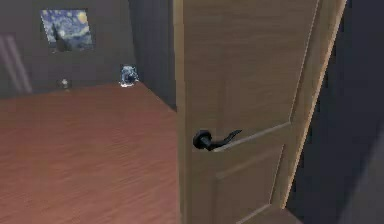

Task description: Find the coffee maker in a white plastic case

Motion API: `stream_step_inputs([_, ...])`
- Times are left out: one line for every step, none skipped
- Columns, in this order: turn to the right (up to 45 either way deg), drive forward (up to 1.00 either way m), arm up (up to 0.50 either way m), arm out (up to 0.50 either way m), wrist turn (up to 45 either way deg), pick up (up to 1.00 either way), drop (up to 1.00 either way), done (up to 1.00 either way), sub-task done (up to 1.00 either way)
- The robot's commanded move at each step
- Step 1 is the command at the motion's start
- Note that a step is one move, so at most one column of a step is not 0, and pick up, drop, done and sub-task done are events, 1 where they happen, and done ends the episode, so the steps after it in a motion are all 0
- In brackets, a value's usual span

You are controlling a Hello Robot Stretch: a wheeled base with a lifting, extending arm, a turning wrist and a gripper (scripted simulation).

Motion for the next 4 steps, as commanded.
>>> stream_step_inputs([-24.0,0.0,0.0,0.0,0.0,0.0,0.0,0.0,0.0])
stream_step_inputs([-3.0,0.0,0.0,0.0,0.0,0.0,0.0,0.0,0.0])
stream_step_inputs([-21.0,0.0,0.0,0.0,0.0,0.0,0.0,0.0,0.0])
stream_step_inputs([0.0,0.4,0.0,0.0,0.0,0.0,0.0,0.0,0.0])
